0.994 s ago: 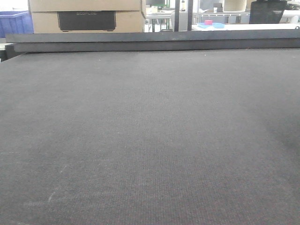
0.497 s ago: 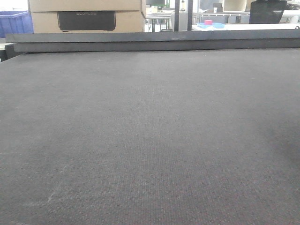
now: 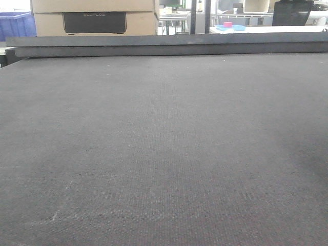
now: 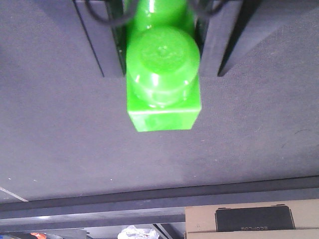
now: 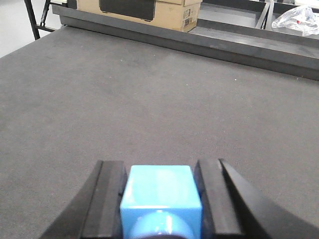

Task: Grab block from conveyor and place in blue bin
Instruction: 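Lift both held blocks up off the conveyor, then drive the base away from the conveyor holding both blocks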

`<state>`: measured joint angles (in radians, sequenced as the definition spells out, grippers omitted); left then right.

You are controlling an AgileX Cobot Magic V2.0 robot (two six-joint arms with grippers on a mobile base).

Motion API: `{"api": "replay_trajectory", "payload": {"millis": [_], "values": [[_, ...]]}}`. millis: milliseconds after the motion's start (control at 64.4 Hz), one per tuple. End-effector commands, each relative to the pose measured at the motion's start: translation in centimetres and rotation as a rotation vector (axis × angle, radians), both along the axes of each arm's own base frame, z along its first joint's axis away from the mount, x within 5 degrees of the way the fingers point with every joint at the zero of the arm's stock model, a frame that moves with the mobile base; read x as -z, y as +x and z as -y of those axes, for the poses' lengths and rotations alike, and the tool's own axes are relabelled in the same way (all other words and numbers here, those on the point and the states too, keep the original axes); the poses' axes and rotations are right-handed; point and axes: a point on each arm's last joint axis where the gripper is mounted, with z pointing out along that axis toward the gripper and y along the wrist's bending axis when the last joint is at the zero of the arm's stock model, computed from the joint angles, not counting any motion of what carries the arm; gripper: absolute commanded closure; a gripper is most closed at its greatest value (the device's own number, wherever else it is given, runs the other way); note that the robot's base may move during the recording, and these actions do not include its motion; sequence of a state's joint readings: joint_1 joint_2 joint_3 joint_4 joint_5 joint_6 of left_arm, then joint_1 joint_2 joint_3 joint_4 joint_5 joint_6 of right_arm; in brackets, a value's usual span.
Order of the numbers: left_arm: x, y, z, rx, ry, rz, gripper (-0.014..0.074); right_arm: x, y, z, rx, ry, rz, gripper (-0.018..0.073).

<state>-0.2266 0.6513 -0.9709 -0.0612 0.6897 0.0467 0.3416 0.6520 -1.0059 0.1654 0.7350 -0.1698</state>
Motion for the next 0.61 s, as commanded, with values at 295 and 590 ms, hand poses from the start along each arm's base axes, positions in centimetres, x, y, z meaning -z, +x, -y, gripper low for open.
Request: {"api": "replay_trajectory", "payload": {"millis": [295, 590], "values": [[-0.26, -0.12, 0.06, 0.006, -0.016, 0.027, 0.0708, -0.20, -0.01, 0.05, 0.003, 0.004, 0.027, 0.0713], [-0.26, -0.12, 0.06, 0.006, -0.016, 0.027, 0.0708, -0.20, -0.01, 0.05, 0.003, 0.004, 0.027, 0.0713]]}}
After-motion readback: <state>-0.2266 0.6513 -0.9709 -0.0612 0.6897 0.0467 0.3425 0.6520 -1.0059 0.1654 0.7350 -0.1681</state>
